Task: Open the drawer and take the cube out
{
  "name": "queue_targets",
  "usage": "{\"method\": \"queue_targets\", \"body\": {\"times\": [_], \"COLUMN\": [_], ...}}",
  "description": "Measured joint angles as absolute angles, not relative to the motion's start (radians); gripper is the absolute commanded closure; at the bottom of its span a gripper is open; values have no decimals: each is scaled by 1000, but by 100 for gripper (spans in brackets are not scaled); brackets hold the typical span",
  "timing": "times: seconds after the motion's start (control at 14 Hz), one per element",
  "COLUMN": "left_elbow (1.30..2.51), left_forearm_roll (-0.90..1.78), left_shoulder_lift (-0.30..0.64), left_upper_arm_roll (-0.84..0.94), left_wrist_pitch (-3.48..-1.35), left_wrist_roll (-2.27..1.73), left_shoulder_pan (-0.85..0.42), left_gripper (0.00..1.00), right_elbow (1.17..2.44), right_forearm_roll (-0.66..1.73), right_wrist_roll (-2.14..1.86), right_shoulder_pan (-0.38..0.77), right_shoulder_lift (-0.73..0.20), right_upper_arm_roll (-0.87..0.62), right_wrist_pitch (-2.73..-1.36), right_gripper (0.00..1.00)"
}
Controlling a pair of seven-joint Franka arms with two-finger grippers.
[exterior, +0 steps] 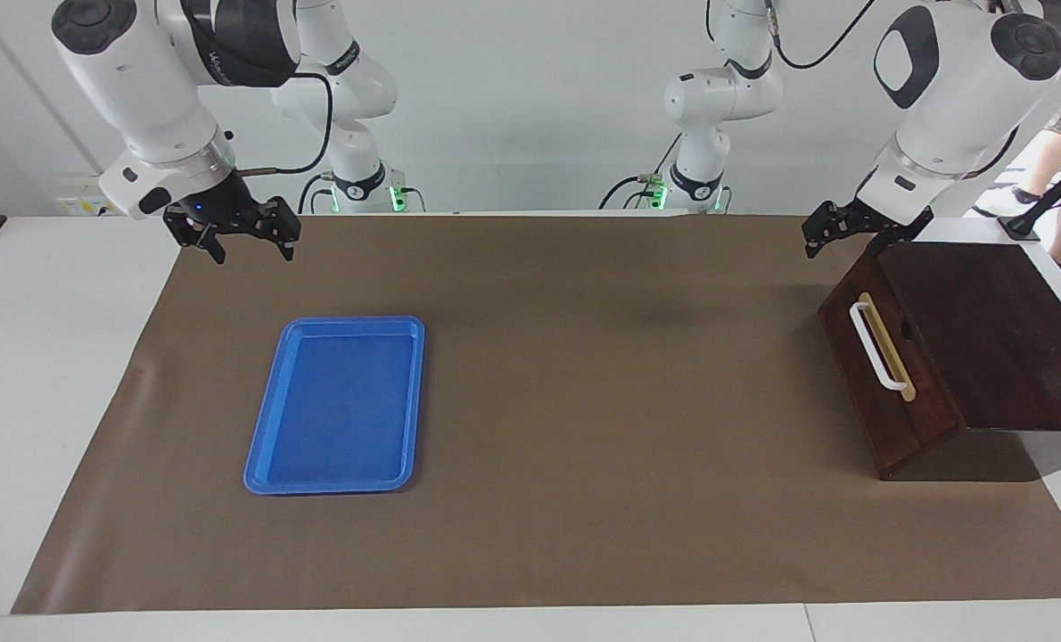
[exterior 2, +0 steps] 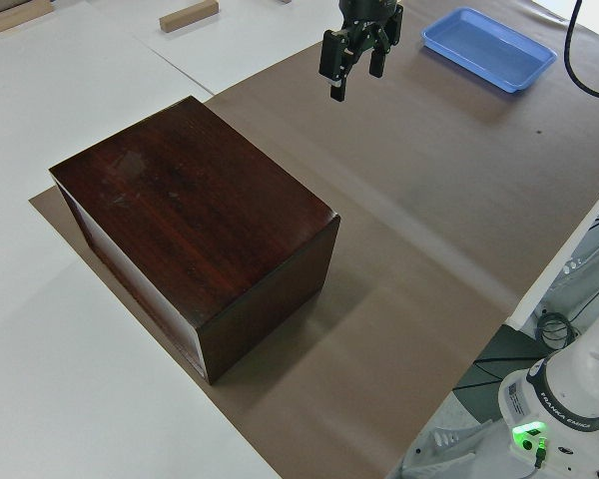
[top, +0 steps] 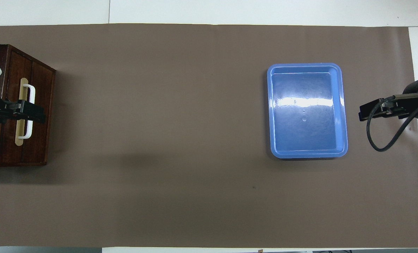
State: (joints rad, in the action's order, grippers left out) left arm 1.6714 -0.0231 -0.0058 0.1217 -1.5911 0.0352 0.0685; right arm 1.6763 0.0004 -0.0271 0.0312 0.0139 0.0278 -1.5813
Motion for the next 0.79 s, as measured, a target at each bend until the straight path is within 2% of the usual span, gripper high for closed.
{"method": "queue_targets", "body": {"times": [0.43, 0.79], "left_elbow": [1783, 1858], "left_forearm_roll": [-259, -419], "left_shoulder_lift": [4, 73], "left_upper_arm_roll": [127, 130], "left_wrist_pitch": [-1792, -1950], "left_wrist_roll": [37, 37], "left_shoulder_pan": [54, 40], "left_gripper": [0, 0], "right_elbow": [1677, 1676], "right_forearm_roll": [0, 1], "right_wrist_roll": [-27, -27], "right_shoulder_pan": [31, 30], "right_shoulder_lift": [14, 20], "right_upper_arm_roll": [28, 28], "right_wrist_pitch": [-1581, -1581], "right_gripper": [0, 0]}}
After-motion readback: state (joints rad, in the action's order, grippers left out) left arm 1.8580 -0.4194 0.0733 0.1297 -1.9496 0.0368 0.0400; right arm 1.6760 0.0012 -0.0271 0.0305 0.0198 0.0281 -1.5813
